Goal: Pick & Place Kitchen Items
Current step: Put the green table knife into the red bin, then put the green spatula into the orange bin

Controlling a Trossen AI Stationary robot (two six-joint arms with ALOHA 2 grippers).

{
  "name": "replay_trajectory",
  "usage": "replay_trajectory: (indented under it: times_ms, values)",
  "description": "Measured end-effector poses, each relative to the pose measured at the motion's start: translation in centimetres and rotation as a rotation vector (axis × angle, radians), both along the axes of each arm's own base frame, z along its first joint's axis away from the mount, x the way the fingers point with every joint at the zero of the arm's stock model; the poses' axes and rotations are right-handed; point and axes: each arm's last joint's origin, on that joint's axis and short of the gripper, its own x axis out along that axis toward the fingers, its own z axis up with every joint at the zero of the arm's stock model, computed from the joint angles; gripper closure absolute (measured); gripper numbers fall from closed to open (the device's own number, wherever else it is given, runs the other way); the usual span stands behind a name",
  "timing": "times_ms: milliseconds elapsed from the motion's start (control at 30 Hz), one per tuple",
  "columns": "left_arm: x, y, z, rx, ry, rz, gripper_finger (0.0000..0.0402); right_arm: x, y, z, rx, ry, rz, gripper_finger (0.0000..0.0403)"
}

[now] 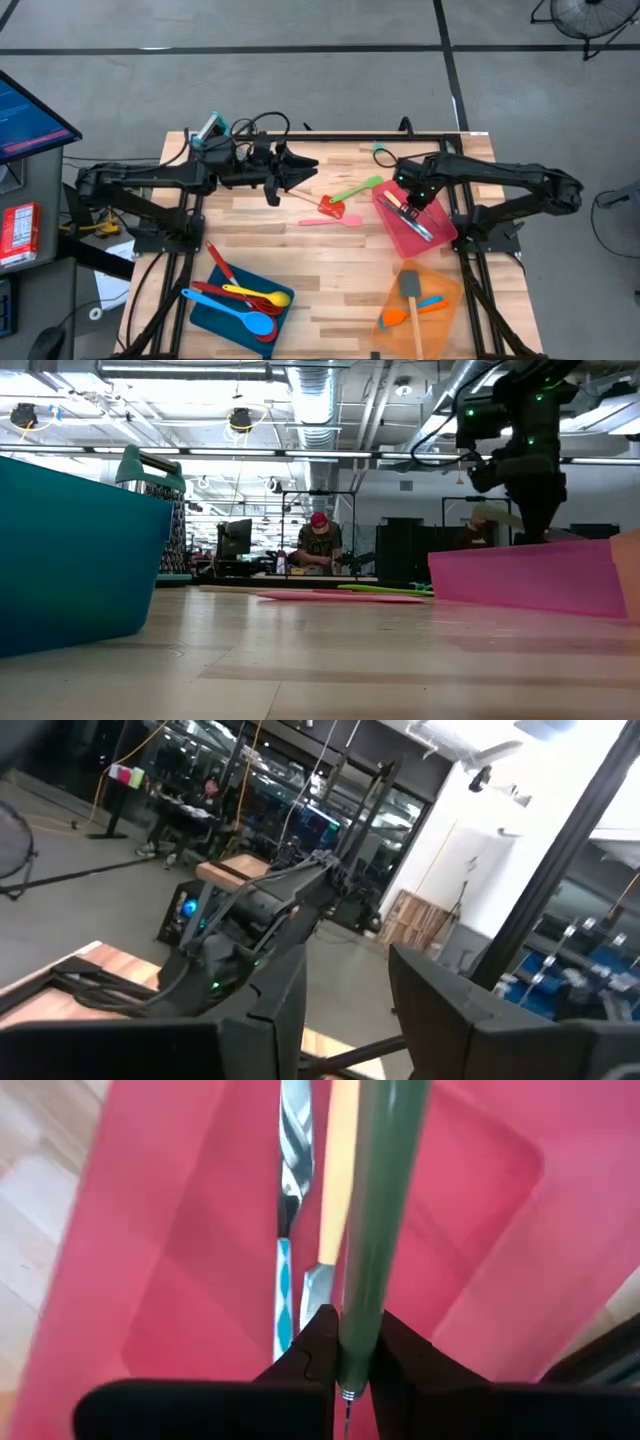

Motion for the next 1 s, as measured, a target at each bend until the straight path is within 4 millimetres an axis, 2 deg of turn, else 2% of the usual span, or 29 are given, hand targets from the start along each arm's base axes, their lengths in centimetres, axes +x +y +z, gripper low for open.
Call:
replay_trajectory:
  times_ms: [300,500,667,800,1000]
  values:
    - [0.4,0.1,-0.6,0.073,0.045,0.035,0.0262,1.5,-0.1,-1.8,0.021,0.058,0.070,0.0374]
    - [0.4,0.3,-1.6,0.118,0.158,0.108,0.0222,1.7,-0.1,-2.0,0.018,0.061,0.098,0.0293]
    - [1.1,0.5,-3.0,0.146,0.252,0.151,0.0190,1.2,-0.1,-1.1,0.002,0.020,0.089,0.0236]
    - [3.1,0.7,-5.3,0.179,0.336,0.152,0.0175,0.9,0.1,2.0,-0.037,-0.083,0.091,0.0202]
    - [6.8,2.3,-11.0,0.191,0.529,0.230,0.0170,-1.0,1.3,9.3,-0.108,-0.340,0.032,0.0183]
